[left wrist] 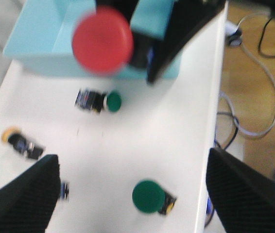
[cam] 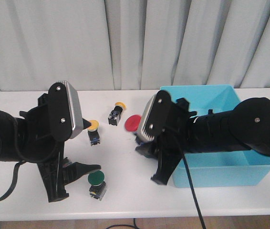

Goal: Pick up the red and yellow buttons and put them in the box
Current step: 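Carry the red button into the blue box and open the right gripper, then reach the left gripper down and grasp the yellow-capped button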

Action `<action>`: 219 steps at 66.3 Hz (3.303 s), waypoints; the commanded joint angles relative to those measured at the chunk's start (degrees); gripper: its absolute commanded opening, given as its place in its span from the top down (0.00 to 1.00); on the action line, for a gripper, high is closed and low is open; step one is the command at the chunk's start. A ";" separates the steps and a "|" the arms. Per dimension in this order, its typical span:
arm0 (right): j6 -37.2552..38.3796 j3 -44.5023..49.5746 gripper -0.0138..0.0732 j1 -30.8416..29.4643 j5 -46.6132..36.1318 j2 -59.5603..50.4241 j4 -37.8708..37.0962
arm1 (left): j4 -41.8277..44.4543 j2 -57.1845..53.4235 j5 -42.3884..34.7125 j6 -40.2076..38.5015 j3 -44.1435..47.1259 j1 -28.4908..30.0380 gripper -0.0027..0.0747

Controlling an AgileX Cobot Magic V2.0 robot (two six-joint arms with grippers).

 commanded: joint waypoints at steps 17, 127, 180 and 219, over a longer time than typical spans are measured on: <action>68.00 -16.70 0.59 -16.20 20.06 8.22 -37.96 | 10.86 2.22 -0.56 -16.74 -1.45 -0.15 0.21; 73.17 -32.09 0.39 -24.75 33.69 27.97 -39.92 | 10.64 2.47 -0.75 -16.74 -1.45 -0.15 0.21; 74.46 2.07 0.39 1.14 13.74 -21.39 -38.53 | 10.64 2.47 -0.46 -17.48 -1.45 -0.15 0.21; 70.38 5.05 0.39 2.68 10.61 -25.98 -38.51 | 36.66 13.67 1.51 -60.71 -11.46 2.71 0.21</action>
